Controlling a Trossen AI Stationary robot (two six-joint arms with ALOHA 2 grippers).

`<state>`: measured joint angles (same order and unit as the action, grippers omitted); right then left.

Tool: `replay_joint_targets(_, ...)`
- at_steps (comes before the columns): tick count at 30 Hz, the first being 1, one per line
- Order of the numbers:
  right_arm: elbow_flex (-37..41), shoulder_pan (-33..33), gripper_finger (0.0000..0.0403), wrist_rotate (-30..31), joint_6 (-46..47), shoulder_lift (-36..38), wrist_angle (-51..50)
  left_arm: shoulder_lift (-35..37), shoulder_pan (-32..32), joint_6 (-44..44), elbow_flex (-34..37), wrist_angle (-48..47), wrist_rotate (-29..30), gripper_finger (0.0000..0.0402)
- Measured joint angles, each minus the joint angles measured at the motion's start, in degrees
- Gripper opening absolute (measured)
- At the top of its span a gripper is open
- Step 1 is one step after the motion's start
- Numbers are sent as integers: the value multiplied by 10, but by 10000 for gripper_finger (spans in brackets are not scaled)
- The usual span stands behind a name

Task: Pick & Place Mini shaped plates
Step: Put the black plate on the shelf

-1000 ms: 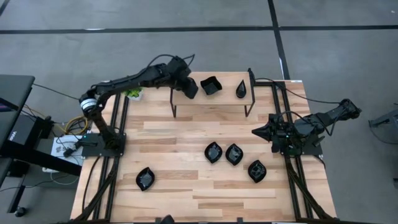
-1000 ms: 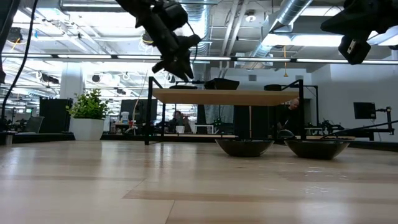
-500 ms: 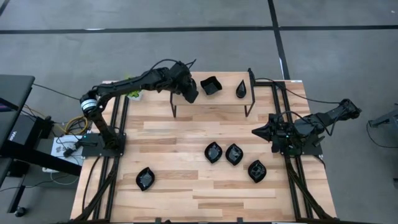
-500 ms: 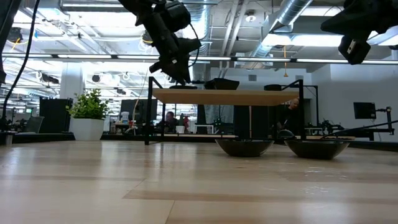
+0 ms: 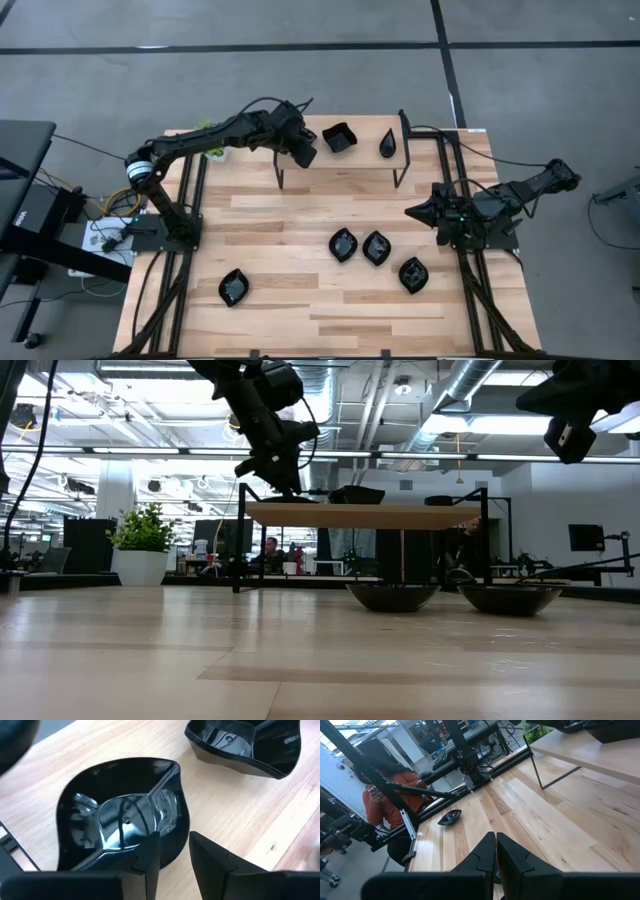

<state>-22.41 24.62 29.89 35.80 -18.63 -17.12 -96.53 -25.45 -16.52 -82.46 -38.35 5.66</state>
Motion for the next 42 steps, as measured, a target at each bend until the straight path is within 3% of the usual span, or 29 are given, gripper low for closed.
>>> replay_joint_targets(10,0,0,10,0,-3,0,-2,9,-4,16,0,0,6,104)
replay_joint_targets(16,0,0,10,0,-3,0,-1,12,-37,31,0,-3,13,104)
replay_joint_targets(25,0,-1,10,0,1,0,0,38,-59,-33,-1,-35,-2,104)
replay_joint_targets(30,0,0,10,1,-2,0,-1,66,-35,-82,0,-60,-43,104)
replay_joint_targets(36,0,0,10,2,-4,0,-4,60,5,-93,0,-52,-31,104)
replay_joint_targets(42,0,0,10,2,-8,0,-3,53,54,71,0,2,9,104)
